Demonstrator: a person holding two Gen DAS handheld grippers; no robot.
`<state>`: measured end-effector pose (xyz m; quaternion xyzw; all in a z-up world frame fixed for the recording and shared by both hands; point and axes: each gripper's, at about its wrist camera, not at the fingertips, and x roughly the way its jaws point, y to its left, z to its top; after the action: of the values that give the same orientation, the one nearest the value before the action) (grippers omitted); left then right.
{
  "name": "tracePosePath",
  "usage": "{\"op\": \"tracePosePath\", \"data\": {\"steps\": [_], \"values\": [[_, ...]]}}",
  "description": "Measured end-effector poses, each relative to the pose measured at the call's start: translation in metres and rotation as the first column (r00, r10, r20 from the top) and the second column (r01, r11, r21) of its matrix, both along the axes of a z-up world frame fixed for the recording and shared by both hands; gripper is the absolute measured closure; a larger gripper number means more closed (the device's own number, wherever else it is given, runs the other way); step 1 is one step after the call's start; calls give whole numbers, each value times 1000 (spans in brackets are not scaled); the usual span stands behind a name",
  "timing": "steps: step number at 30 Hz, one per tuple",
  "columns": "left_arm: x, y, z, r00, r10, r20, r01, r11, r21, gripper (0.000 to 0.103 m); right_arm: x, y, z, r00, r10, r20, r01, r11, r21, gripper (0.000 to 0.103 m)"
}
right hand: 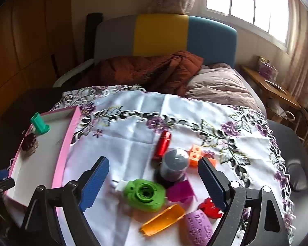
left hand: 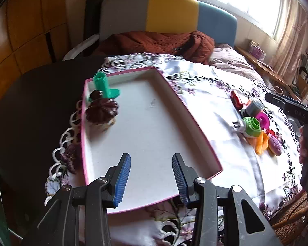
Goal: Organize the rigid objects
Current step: 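Reach the left tool to the green plug-in freshener and grasp it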
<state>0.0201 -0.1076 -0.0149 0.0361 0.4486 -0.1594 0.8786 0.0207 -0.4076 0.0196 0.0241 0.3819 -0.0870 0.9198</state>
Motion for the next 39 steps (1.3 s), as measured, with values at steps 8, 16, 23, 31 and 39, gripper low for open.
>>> {"op": "tracePosePath", "data": {"steps": [8, 16, 23, 31, 39], "values": [[0, -50, 2, 992, -127, -20, 126, 992, -31, 61, -20, -89, -18, 936, -353, -12, 350, 921, 171, 11], [-3, -121, -5, 946, -323, -29, 324, 946, 15, 61, -21, -100, -27, 914, -399, -70, 405, 891, 207, 9], [5, -191, -20, 825, -560, -78, 565, 820, 91, 51, -18, -97, -27, 924, -376, -76, 383, 900, 205, 8], [24, -234, -37, 751, -650, -115, 660, 736, 148, 42, -22, -110, -27, 911, -406, -74, 410, 871, 270, 7], [42, -267, -50, 675, -722, -150, 735, 645, 209, 36, -24, -118, -27, 903, -423, -78, 424, 846, 324, 7]]}}
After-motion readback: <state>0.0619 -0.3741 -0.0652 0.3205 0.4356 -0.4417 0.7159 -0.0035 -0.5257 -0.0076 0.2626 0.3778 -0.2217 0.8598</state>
